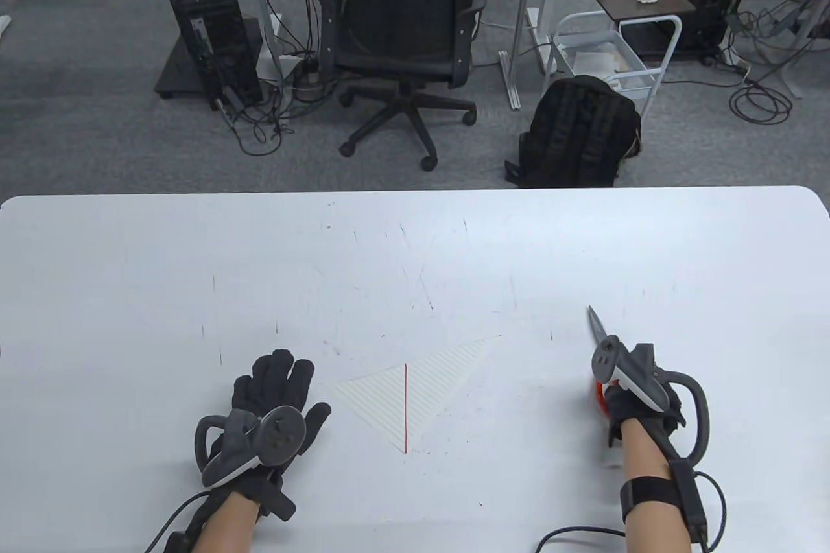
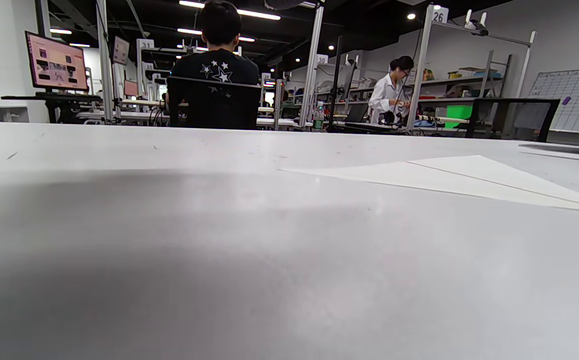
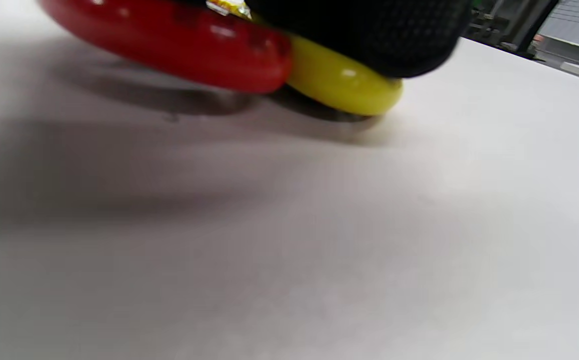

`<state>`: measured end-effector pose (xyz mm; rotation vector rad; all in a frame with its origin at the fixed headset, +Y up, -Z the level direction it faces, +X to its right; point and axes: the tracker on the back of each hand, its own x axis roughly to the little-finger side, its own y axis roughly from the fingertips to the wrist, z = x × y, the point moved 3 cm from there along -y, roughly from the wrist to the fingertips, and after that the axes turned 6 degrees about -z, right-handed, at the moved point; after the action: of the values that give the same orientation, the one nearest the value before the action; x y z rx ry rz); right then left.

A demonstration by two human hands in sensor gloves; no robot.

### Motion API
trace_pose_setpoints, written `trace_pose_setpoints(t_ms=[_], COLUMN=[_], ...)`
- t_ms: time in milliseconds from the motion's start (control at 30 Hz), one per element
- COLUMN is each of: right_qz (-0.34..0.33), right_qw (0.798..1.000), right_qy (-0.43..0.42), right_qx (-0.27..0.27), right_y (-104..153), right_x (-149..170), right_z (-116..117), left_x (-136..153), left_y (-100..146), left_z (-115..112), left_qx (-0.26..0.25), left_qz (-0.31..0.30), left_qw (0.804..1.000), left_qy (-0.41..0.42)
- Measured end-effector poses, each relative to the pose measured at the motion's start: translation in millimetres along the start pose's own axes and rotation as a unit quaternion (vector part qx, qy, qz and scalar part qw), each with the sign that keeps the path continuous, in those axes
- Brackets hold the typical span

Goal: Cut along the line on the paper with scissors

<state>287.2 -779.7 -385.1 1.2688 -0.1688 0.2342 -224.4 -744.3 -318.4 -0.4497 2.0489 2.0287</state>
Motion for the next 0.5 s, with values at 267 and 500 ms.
trace_pose_setpoints(t_ms=[267, 500], right_qz=[-0.091, -0.231], right_qw=[0.990, 0.934], right_qy=[-0.065, -0.259], right_qx=[0.090, 0.089], right_y=[30.6, 68.2], right_x=[-5.4, -20.2], right_z=[-19.6, -37.1], left_x=[1.5, -8.3], left_y=[-0.8, -12.9], left_z=[-1.2, -15.0], left_qx=[0.003, 0.063], left_qz=[0.003, 0.001], left_qw=[1.000, 0.998], left_qy=[-0.002, 0.009])
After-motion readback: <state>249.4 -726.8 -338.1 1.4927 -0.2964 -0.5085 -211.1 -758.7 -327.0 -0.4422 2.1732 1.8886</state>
